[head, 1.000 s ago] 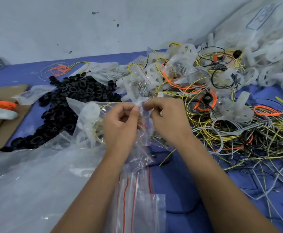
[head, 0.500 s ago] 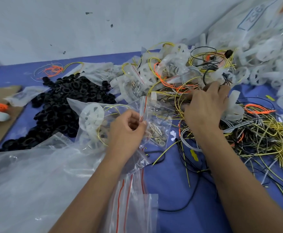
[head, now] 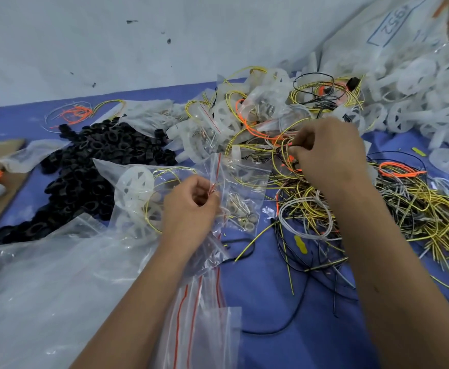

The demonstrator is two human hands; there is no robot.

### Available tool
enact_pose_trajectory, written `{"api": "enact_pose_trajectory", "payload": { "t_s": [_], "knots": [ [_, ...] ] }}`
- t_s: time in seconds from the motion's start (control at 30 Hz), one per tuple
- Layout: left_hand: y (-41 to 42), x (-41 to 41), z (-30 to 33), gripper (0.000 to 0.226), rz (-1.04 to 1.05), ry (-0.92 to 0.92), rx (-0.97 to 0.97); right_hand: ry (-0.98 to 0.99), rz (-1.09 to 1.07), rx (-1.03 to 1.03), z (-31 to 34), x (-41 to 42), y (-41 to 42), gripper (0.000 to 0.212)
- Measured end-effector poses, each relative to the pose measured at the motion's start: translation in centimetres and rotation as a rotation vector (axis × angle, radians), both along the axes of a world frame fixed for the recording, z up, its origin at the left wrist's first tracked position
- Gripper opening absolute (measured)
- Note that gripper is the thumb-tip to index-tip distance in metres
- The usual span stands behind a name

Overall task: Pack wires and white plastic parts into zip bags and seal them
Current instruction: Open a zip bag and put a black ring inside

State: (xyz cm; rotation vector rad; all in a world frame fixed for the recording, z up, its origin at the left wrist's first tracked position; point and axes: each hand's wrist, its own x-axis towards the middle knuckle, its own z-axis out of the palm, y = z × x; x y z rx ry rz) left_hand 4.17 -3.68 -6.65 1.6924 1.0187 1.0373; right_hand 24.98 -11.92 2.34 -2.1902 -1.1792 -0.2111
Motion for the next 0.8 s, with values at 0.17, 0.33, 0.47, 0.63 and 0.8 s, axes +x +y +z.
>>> {"api": "enact_pose_trajectory", "payload": {
  "t_s": [0.17, 0.33, 0.47, 0.63, 0.8],
  "knots": [
    [0.0, 0.1, 0.1, 0.003, 0.001, 0.006, -0.008, -0.056, 0.022, -0.045, 2.5, 0.2, -0.9, 0.008],
    [0.0, 0.1, 0.1, 0.002, 0.01, -0.004, -0.018, -0.043, -0.112, 0.132, 3.1, 0.6, -1.6, 0.012],
    [0.1, 0.1, 0.1, 0.002, 0.071, -0.011, -0.015, -0.011, -0.091, 0.451, 3.0, 0.3, -1.4, 0.016],
    [0.4, -0.4, 0.0, 0.01, 0.144, -0.043, -0.053, 0.134, -0.064, 0.868, 1.3, -1.2, -0.3, 0.013],
    [0.4, -0.4, 0.2, 0.013, 0.158, -0.074, -0.067, 0.508, 0.32, 0.65, 0.1, -3.3, 1.0, 0.007]
  ]
}}
